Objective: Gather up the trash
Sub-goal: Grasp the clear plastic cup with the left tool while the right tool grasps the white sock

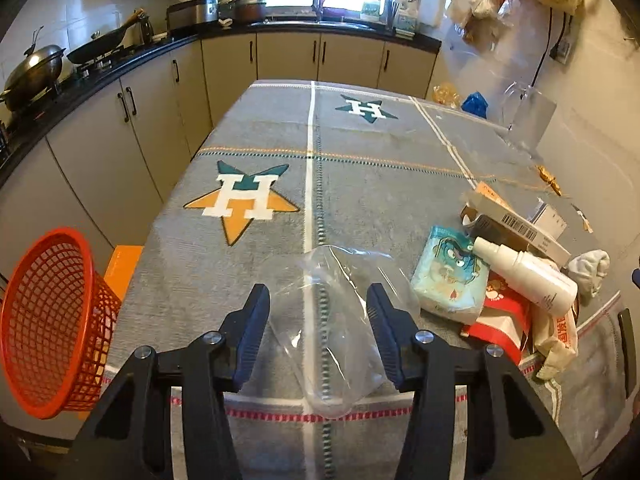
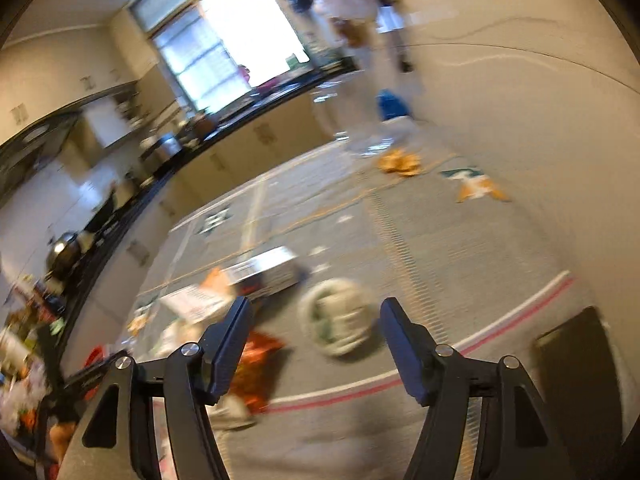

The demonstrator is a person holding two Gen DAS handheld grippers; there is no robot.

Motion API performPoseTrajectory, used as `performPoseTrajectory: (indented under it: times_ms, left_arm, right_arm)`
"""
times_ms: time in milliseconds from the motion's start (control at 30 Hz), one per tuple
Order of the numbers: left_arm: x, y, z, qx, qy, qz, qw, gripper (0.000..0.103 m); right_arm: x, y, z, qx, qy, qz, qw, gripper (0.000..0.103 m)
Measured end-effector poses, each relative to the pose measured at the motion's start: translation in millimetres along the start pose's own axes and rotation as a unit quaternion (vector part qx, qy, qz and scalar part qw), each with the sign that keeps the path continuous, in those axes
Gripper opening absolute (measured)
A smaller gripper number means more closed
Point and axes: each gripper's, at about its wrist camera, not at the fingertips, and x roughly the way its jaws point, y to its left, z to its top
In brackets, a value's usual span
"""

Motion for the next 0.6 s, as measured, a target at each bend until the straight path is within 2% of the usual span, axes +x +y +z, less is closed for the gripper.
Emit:
performPoseTrajectory:
  times_ms: [67, 133, 200, 400, 467, 500, 533, 567, 600]
  left_arm:
    - [-0.4, -2.2, -0.1, 0.001, -0.002, -0.007, 1.0000, 0.039]
    - [-0.8, -4.4, -0.4, 0.003, -0.003, -0.014, 0.9999, 0.021]
    - [-1.5, -6.3, -1.0, 0.008, -0.003, -0.011, 0.9999, 0.014]
    - [-1.2, -2.8, -2.1, 0.008, -0.003, -0.008, 0.9999, 0.014]
    - [-1.8, -1.2, -2.8, 0.007, -0.007, -0.006, 0.9999, 0.020]
    - [-2.3, -0.4, -3.1, 0.006, -0.009, -0.003, 0.9999, 0.027]
    - [-2.4, 0.6, -3.5, 0.005, -0.009, -0.003, 0.9999, 0.039]
    - [-2.2, 1.3, -4.2, 0.003, -0.009, -0.005, 0.9999, 0.044]
    - [-2.0, 1.3, -5.2, 0.003, -0.009, -0.006, 0.9999, 0.046]
  right_arm:
    - [8.4, -13.1, 3.0, 0.014, 0.007, -0.008, 1.000, 0.071]
    - [20.0, -21.0, 3.3, 0.025, 0.020, -0.008, 0.999, 0.071]
    - [30.4, -25.6, 1.9, 0.033, 0.032, -0.001, 0.999, 0.071]
    - [58.0, -20.0, -1.7, 0.018, 0.054, -0.004, 0.998, 0.071]
    - [64.1, -19.3, -2.0, 0.016, 0.056, -0.009, 0.998, 0.071]
    - [67.5, -19.2, -2.4, 0.014, 0.059, -0.008, 0.998, 0.069]
    - [71.1, -18.8, -3.0, 0.013, 0.061, -0.008, 0.998, 0.057]
    - [74.8, -18.5, -3.9, 0.010, 0.065, -0.009, 0.998, 0.040]
    - [77.4, -19.3, -5.0, 0.011, 0.068, -0.009, 0.998, 0.036]
